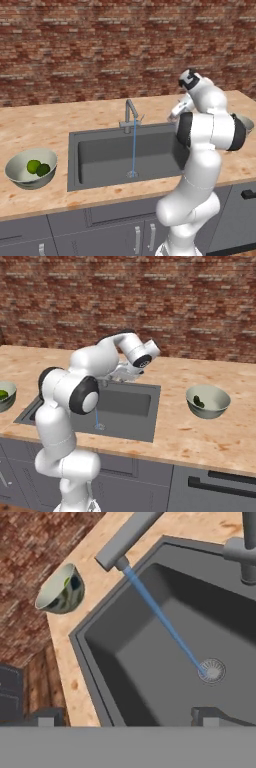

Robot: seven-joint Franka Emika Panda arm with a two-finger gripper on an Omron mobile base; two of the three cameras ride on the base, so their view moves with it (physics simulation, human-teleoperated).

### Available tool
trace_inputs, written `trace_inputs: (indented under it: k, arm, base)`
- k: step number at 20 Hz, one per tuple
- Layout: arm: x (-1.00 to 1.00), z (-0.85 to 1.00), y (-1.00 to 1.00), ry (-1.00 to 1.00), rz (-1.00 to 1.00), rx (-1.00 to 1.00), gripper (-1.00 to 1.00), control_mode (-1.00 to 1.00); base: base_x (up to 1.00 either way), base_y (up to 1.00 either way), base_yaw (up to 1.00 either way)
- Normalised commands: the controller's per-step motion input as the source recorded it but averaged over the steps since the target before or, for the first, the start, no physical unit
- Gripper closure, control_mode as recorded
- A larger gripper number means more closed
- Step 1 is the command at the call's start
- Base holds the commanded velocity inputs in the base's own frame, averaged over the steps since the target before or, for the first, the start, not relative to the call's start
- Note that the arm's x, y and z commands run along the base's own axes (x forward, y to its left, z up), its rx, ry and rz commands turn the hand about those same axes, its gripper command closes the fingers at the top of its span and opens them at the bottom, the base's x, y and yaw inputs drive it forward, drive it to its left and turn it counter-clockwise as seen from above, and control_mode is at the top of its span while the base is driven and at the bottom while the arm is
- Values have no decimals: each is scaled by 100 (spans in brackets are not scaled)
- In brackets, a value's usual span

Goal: Pick the limes from the sink and place them in one bowl. Place the squash in the other bowl. Then turn off the sink faucet.

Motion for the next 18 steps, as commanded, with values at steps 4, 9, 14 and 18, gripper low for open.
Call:
trace_inputs:
  k: [4,9,14,18]
  arm:
    - [31,-17,0,-18,16,0,-100,-100]
    - [27,-2,0,-24,15,0,-100,-100]
    - [10,-9,0,-30,17,0,-100,-100]
    - [1,-26,0,-32,19,0,-100,-100]
  base:
    - [0,0,0]
    - [0,0,0]
    - [0,0,0]
    - [0,0,0]
